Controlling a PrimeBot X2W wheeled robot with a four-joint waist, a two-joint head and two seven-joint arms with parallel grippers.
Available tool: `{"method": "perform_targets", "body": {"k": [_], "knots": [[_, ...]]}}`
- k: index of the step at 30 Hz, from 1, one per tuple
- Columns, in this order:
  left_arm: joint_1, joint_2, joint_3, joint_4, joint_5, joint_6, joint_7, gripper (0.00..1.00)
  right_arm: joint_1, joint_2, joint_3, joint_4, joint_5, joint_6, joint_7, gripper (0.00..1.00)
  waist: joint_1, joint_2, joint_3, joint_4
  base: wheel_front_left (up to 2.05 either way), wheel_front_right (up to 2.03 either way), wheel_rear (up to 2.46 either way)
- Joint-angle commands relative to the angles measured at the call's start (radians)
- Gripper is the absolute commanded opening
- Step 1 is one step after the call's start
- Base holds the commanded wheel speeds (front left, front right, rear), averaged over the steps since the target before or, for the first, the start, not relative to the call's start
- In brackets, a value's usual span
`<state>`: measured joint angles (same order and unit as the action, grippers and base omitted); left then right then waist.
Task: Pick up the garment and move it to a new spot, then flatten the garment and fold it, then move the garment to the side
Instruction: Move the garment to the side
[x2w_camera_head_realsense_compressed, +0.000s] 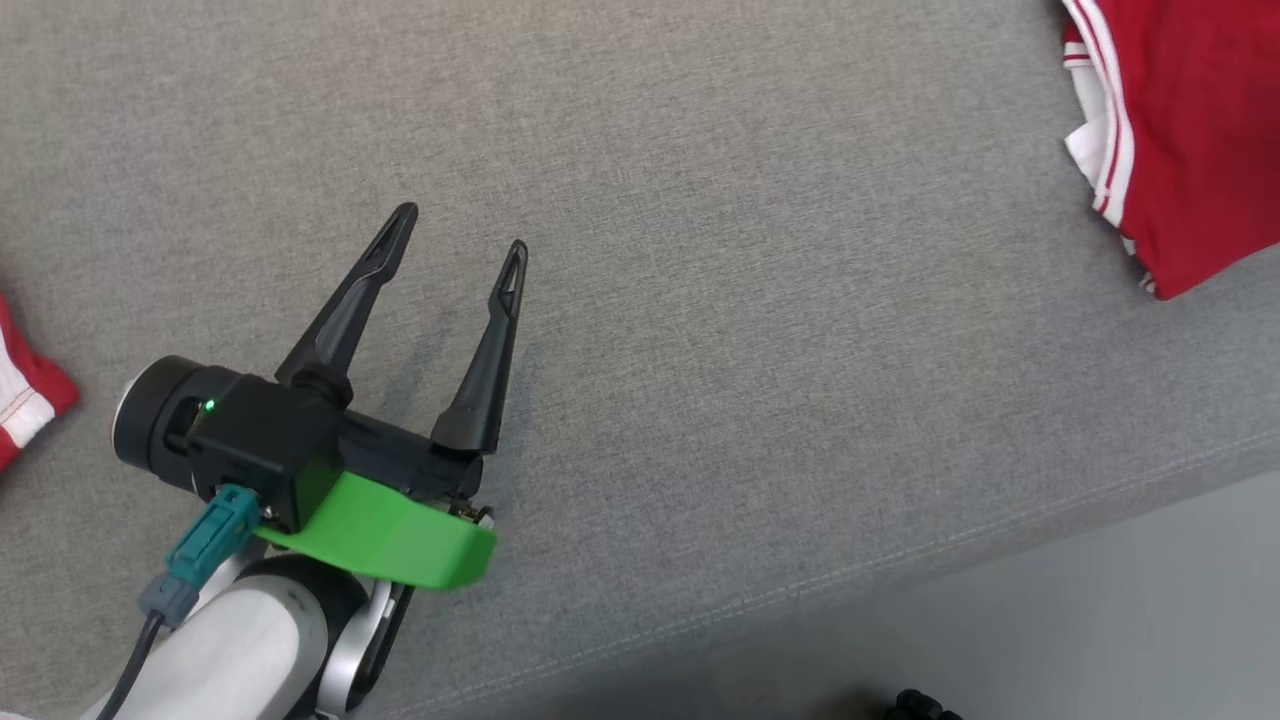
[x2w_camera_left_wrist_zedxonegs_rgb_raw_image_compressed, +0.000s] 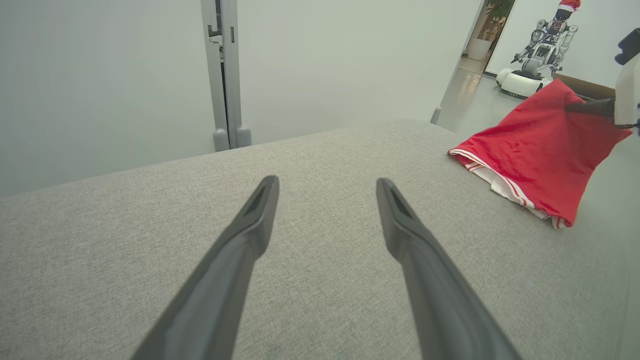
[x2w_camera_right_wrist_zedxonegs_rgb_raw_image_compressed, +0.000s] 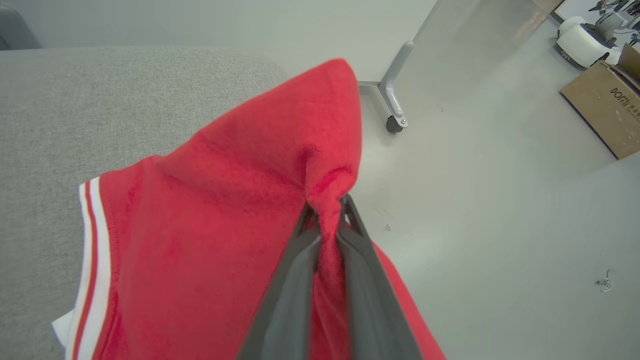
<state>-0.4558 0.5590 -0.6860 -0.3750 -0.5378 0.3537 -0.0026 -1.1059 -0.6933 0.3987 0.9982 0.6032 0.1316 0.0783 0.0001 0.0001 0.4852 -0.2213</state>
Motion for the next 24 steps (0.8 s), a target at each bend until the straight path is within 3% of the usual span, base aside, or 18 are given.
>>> {"method": "perform_targets", "body": {"k": [1,9,10,13,15,24], "knots": [[-0.019,0.012,-0.001,-0.009,0.012,0.006,0.005,1.00,-0.016,-0.006,-0.003,0.011,-0.014,-0.002,-0.014,0.00,-0.0001,-0.0001,0.039,0.037,0.00,0.00,0.00],[-0.042,0.031,-0.013,-0.083,0.053,0.030,0.057,1.00,-0.074,0.018,-0.025,0.164,-0.096,-0.002,-0.108,0.02,-0.0001,-0.0001,0.086,0.069,0.00,0.00,0.00],[-0.044,0.034,-0.012,-0.088,0.055,0.034,0.063,1.00,-0.080,0.020,-0.022,0.186,-0.109,-0.002,-0.114,0.23,-0.0001,-0.0001,0.089,0.071,0.00,0.00,0.00],[-0.046,0.039,-0.013,-0.097,0.060,0.038,0.071,1.00,-0.100,0.016,-0.041,0.241,-0.140,-0.002,-0.145,0.38,-0.0001,-0.0001,0.096,0.076,0.00,0.00,0.00],[-0.045,0.043,-0.011,-0.101,0.063,0.043,0.076,1.00,-0.104,0.012,-0.057,0.266,-0.157,-0.002,-0.163,1.00,-0.0001,-0.0001,0.100,0.075,0.00,0.00,0.00],[-0.041,0.033,-0.014,-0.089,0.049,0.042,0.072,1.00,-0.088,0.030,-0.145,0.292,-0.211,-0.002,-0.184,1.00,-0.0001,-0.0001,0.089,0.057,0.00,0.00,0.00]]}}
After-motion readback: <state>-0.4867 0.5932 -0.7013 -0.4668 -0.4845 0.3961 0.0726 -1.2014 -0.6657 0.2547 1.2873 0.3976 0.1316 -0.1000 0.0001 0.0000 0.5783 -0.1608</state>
